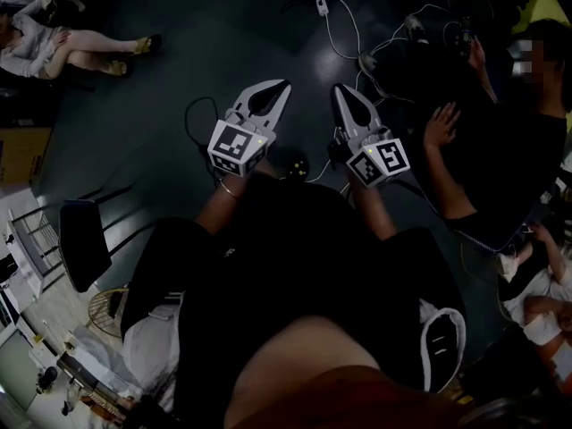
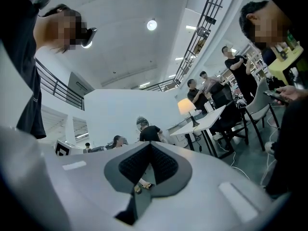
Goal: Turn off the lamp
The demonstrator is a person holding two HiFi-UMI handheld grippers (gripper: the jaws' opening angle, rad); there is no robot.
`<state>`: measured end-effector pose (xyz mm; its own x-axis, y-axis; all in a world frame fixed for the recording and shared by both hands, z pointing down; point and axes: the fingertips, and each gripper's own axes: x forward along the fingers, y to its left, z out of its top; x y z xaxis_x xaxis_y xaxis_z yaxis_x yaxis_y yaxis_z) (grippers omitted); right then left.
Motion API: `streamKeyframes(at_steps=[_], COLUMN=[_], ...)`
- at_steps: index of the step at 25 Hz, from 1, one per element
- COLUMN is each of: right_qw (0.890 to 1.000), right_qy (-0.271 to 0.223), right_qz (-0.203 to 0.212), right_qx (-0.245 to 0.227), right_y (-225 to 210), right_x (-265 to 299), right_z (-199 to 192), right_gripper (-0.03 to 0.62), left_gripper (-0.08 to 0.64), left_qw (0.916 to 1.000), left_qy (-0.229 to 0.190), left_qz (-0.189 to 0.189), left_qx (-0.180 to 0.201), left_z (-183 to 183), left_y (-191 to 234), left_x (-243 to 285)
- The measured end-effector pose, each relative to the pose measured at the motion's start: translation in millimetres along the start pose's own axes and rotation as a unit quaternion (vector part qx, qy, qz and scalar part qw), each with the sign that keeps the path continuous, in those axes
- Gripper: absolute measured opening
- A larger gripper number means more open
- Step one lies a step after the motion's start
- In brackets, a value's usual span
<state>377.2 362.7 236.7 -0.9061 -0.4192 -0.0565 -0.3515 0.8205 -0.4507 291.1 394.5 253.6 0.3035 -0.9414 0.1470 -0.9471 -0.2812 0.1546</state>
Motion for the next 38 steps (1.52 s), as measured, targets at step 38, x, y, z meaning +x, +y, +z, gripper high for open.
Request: streamKeyframes(at_steps=[38], right_qw=[0.997], right_qy=[-0.005], right_qz=[-0.074], right_qx=[-0.007], right_y=[-11.7], right_x=[201.9], right_z=[-16.3], right_gripper=[0.0], left_gripper=[0.008], left_qw=[0.9978], left_qy=[0.005], left_qz=[-0.066], left_qx=[0.001], left_z=[31.1], left_y=[207.3], left_x=[37.4])
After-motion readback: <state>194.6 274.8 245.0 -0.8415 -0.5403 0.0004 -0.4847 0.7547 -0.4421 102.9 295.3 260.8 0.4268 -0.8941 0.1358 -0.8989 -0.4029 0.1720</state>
